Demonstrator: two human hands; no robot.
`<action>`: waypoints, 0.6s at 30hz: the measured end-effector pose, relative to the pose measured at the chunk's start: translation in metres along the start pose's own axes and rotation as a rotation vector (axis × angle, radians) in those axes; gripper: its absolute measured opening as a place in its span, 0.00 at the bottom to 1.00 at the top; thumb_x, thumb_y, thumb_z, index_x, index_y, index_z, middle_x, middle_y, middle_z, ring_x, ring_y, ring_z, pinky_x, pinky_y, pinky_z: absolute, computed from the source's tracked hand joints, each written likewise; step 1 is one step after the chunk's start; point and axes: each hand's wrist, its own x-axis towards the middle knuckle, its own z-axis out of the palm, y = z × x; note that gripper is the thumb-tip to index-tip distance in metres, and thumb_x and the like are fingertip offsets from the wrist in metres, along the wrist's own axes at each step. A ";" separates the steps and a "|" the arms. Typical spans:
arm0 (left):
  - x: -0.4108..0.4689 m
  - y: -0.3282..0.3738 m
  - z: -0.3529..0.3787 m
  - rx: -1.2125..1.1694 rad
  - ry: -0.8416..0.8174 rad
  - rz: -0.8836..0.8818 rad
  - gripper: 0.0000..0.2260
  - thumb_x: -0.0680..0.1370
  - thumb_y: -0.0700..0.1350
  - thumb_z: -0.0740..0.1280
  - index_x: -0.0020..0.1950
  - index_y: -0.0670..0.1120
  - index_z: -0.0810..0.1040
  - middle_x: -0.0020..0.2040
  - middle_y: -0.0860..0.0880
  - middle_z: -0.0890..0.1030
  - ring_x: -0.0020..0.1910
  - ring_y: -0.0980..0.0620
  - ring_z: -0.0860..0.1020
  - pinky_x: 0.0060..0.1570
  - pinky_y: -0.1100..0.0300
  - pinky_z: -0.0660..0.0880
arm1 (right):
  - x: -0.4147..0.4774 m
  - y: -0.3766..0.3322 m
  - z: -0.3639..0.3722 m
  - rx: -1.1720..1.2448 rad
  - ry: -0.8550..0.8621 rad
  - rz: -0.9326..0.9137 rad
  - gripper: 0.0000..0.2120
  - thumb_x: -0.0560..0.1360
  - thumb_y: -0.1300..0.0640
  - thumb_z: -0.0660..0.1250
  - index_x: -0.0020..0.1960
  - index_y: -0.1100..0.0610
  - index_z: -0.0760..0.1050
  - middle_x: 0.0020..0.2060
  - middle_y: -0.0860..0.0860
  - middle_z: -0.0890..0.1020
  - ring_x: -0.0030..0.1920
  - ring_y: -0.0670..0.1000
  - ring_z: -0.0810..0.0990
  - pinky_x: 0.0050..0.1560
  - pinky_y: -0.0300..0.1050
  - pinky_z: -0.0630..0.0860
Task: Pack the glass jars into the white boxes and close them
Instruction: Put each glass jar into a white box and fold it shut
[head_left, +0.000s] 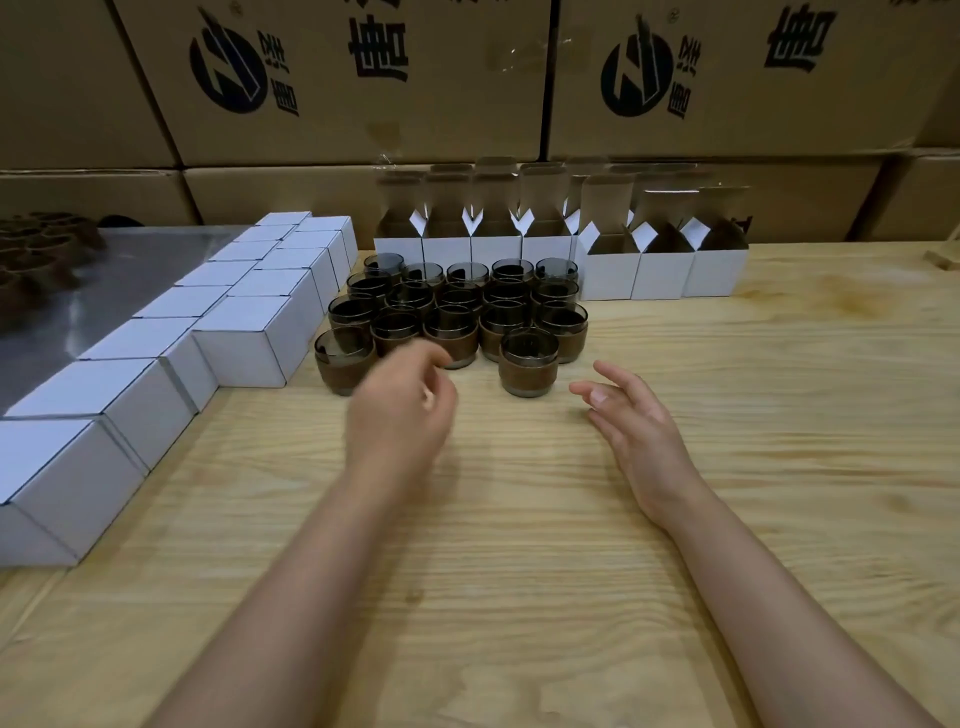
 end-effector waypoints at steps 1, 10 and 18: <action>-0.010 0.006 0.011 -0.019 -0.078 -0.035 0.04 0.76 0.43 0.66 0.50 0.51 0.77 0.37 0.58 0.75 0.35 0.59 0.72 0.37 0.61 0.67 | 0.000 0.001 0.000 -0.009 0.000 0.000 0.15 0.77 0.62 0.63 0.63 0.52 0.71 0.57 0.56 0.80 0.62 0.50 0.76 0.69 0.48 0.67; -0.014 -0.003 0.037 0.001 -0.324 -0.236 0.04 0.76 0.43 0.64 0.45 0.53 0.75 0.35 0.56 0.76 0.38 0.58 0.73 0.35 0.62 0.68 | 0.018 0.003 0.001 -0.032 0.146 0.118 0.08 0.78 0.63 0.63 0.55 0.55 0.76 0.42 0.54 0.84 0.46 0.50 0.83 0.49 0.42 0.79; -0.013 -0.003 0.040 0.078 -0.357 -0.203 0.05 0.75 0.44 0.64 0.41 0.54 0.73 0.30 0.56 0.72 0.34 0.58 0.72 0.31 0.60 0.64 | 0.130 -0.027 -0.031 -0.757 0.300 0.038 0.10 0.78 0.60 0.60 0.53 0.57 0.79 0.49 0.50 0.78 0.48 0.50 0.76 0.47 0.45 0.73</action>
